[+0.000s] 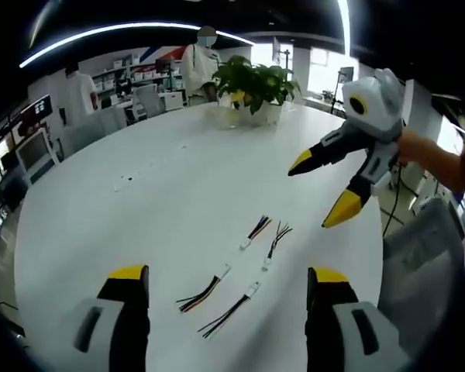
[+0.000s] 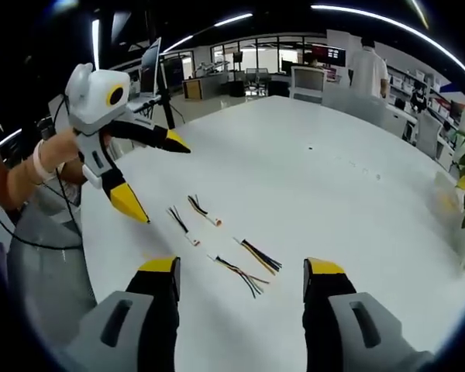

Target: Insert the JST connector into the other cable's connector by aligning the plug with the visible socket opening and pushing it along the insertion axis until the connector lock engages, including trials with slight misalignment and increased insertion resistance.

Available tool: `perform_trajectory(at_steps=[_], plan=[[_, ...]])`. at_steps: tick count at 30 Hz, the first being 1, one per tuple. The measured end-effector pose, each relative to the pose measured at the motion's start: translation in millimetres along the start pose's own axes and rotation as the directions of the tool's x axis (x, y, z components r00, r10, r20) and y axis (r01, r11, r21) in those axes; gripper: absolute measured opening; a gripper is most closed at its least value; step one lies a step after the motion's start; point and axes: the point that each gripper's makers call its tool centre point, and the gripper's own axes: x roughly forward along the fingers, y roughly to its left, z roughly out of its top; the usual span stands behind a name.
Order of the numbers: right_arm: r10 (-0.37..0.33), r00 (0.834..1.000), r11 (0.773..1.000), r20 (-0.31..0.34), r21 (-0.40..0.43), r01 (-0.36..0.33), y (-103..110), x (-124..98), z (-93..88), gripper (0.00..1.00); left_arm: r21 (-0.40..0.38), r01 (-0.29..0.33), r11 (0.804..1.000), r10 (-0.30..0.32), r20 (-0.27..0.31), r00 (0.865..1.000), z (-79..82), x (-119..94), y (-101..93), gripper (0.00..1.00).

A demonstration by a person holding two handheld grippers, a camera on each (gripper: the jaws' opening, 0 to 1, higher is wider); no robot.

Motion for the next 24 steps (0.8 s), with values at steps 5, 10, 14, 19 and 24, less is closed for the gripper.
perform_trajectory(at_steps=[5, 10, 14, 19, 24], plan=[[0.003, 1.000, 1.000, -0.012, 0.003, -0.003, -1, 9, -0.2, 0.61, -0.014, 0.002, 1.000, -0.002, 0.001, 1.000, -4.9, 3, 4.0, 0.81], [0.016, 1.000, 1.000, -0.012, -0.017, -0.016, 1, 16, 3.5, 0.55, -0.023, 0.003, 1.000, -0.003, 0.003, 1.000, -8.3, 6, 10.5, 0.80], [0.013, 0.999, 0.999, -0.031, -0.029, -0.014, -1, 24, 2.2, 0.53, -0.020, 0.001, 1.000, -0.001, -0.001, 1.000, -11.2, 9, 14.8, 0.79], [0.019, 1.000, 0.999, -0.020, -0.026, -0.019, -2, 30, 4.9, 0.50, -0.003, 0.009, 1.000, -0.009, 0.010, 1.000, -14.6, 10, 16.4, 0.74], [0.020, 0.999, 0.999, -0.028, -0.047, -0.022, -3, 37, 3.4, 0.50, -0.019, 0.018, 1.000, -0.017, 0.010, 1.000, -17.3, 13, 16.5, 0.74]])
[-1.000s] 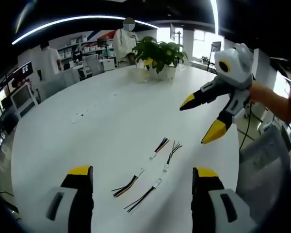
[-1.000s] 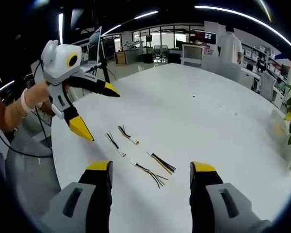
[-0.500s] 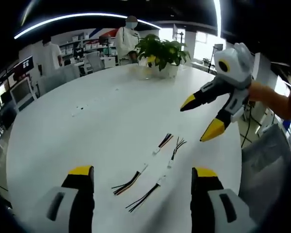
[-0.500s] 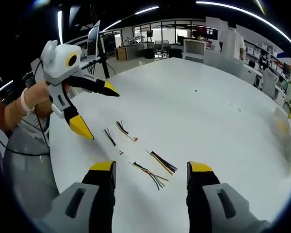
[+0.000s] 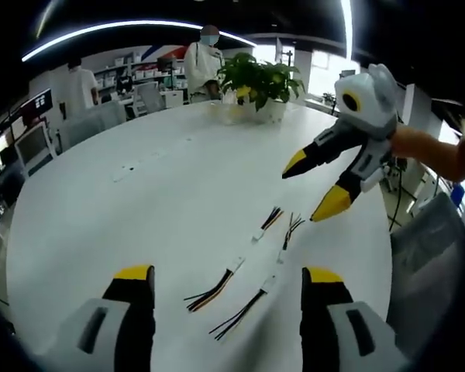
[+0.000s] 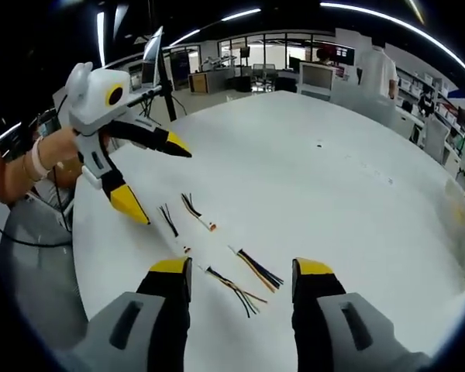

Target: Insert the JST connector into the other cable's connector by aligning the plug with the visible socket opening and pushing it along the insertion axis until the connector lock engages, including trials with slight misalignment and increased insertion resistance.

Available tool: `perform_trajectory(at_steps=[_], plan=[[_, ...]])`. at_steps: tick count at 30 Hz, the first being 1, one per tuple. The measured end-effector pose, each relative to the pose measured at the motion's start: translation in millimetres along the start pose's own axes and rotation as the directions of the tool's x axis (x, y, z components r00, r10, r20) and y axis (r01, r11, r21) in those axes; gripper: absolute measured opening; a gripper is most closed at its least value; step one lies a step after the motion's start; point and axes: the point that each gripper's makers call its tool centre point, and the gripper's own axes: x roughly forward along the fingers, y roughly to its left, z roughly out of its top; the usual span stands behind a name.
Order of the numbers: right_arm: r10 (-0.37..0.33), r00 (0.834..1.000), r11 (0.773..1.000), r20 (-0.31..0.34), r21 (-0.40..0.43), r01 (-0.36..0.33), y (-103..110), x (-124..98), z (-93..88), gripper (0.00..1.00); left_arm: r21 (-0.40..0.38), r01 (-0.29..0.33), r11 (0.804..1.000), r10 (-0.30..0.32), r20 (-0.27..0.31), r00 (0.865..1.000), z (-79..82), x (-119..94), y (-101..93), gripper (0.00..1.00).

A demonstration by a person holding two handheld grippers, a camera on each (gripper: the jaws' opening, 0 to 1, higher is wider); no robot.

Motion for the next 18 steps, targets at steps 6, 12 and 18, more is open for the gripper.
perform_trajectory(at_steps=[6, 12, 18], plan=[[-0.002, 1.000, 1.000, 0.006, -0.018, 0.002, -7, 5, -1.3, 0.48, 0.011, 0.012, 1.000, -0.012, 0.011, 1.000, 0.0, 3, 1.2, 0.71], [-0.007, 1.000, 0.996, 0.004, -0.084, 0.007, -14, 8, -6.0, 0.45, 0.026, 0.004, 1.000, -0.004, 0.015, 1.000, -2.3, 4, 8.8, 0.69], [-0.020, 1.000, 0.985, 0.015, -0.173, 0.022, -17, 11, -14.2, 0.41, 0.012, 0.036, 0.999, -0.037, 0.014, 0.999, -7.6, 9, 4.6, 0.62]])
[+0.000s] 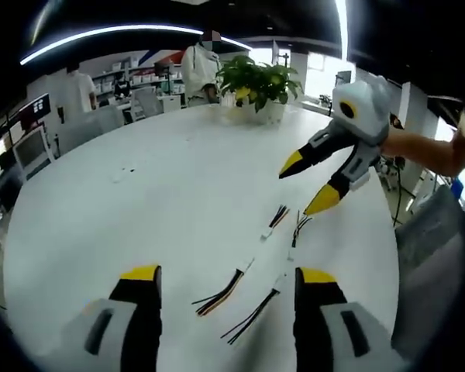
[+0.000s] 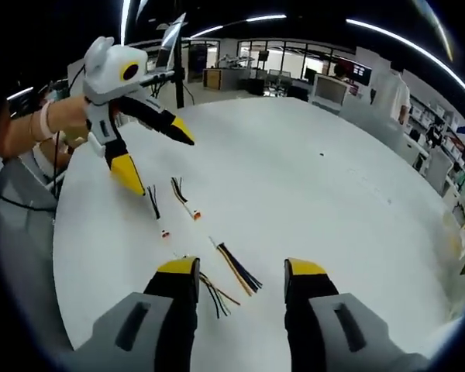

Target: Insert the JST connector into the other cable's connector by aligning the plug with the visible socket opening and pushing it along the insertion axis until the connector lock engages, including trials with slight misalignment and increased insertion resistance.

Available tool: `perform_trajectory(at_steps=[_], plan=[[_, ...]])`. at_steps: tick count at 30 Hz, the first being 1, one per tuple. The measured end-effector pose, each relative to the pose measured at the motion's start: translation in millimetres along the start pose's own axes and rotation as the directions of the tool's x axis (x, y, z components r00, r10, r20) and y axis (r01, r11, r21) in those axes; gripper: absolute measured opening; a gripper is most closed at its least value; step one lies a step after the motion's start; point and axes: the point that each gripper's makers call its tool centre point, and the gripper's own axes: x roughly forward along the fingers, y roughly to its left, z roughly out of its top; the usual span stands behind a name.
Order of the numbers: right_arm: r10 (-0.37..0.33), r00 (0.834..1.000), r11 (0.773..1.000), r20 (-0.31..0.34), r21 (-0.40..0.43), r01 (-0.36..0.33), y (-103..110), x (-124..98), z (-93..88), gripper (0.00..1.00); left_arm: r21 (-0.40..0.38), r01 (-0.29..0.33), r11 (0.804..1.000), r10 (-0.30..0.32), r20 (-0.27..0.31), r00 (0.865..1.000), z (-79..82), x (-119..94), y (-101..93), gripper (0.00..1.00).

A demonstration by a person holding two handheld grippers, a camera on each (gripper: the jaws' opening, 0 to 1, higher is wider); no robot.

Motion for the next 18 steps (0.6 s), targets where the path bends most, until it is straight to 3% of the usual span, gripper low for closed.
perform_trajectory(at_steps=[8, 13, 18], plan=[[0.025, 0.999, 1.000, 0.024, -0.016, -0.025, 2, 3, -7.1, 0.37, 0.064, 0.030, 0.997, -0.031, 0.016, 0.999, 2.0, 6, -5.4, 0.58], [0.052, 0.996, 0.995, 0.070, -0.090, -0.046, 3, 7, 0.2, 0.33, 0.180, 0.083, 0.980, -0.086, 0.010, 0.996, 1.4, 11, -13.0, 0.51], [0.118, 0.988, 0.982, 0.103, -0.160, -0.101, 11, 13, 5.6, 0.29, 0.179, 0.125, 0.976, -0.135, 0.040, 0.990, 3.6, 13, -19.4, 0.48]])
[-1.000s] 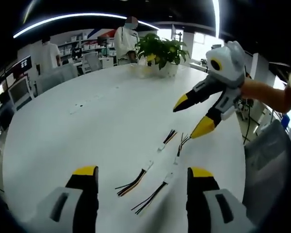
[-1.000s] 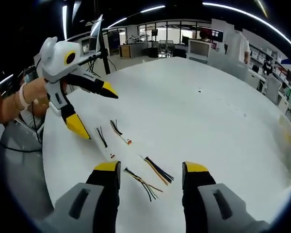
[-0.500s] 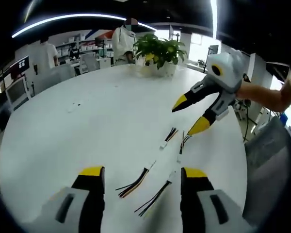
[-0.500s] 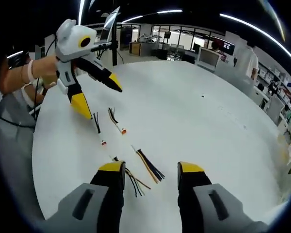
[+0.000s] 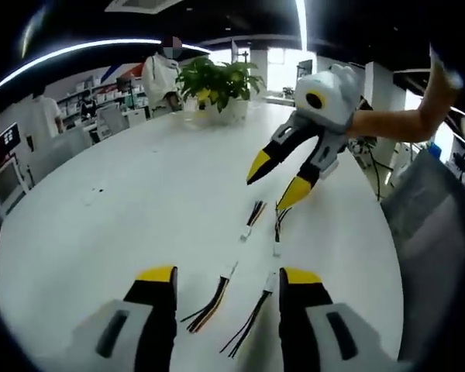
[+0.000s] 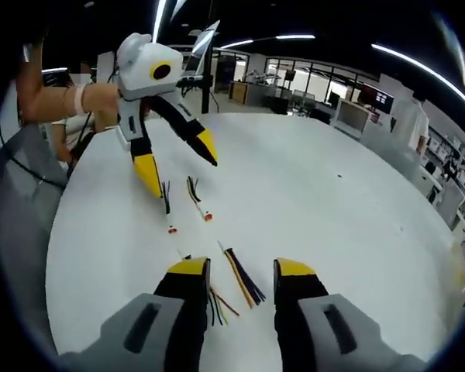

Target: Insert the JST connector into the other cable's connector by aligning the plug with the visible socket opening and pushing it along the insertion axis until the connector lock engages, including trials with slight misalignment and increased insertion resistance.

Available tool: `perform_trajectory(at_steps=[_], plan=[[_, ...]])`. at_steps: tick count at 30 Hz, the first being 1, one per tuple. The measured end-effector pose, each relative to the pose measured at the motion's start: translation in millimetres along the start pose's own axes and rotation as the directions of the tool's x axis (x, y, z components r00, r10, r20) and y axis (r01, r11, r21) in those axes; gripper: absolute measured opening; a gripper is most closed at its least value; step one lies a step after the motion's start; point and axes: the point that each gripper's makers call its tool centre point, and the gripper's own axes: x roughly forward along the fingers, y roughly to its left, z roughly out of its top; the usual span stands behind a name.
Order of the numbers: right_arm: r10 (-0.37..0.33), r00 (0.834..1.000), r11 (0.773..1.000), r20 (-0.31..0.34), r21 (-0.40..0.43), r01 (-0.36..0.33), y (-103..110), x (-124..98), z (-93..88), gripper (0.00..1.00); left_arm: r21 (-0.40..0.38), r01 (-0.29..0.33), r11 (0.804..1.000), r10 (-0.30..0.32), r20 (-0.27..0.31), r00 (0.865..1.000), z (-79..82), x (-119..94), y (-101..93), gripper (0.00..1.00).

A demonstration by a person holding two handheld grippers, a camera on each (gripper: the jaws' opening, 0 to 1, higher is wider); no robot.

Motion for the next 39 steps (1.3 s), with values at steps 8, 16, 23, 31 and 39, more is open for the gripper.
perform_trajectory(at_steps=[8, 16, 23, 31, 39], plan=[[0.053, 0.999, 0.998, 0.011, -0.015, -0.053, 6, 12, -3.5, 0.22, 0.001, 0.057, 0.998, -0.056, 0.061, 0.997, 5.2, 2, -1.9, 0.36], [0.092, 0.993, 0.996, 0.080, 0.012, -0.093, 3, 19, 1.6, 0.17, 0.025, 0.075, 0.997, -0.077, 0.075, 0.994, 8.5, 9, 0.3, 0.30], [0.133, 0.986, 0.991, 0.104, -0.022, -0.131, 5, 25, 0.3, 0.12, 0.077, 0.072, 0.994, -0.078, 0.074, 0.994, 9.8, 19, 4.0, 0.33], [0.154, 0.981, 0.988, 0.116, -0.023, -0.152, 5, 30, -1.2, 0.10, 0.102, 0.103, 0.989, -0.113, 0.098, 0.989, 7.9, 26, 2.4, 0.28], [0.179, 0.977, 0.984, 0.121, -0.038, -0.175, 7, 34, -4.1, 0.10, 0.148, 0.126, 0.981, -0.143, 0.115, 0.983, 3.9, 32, 0.7, 0.22]])
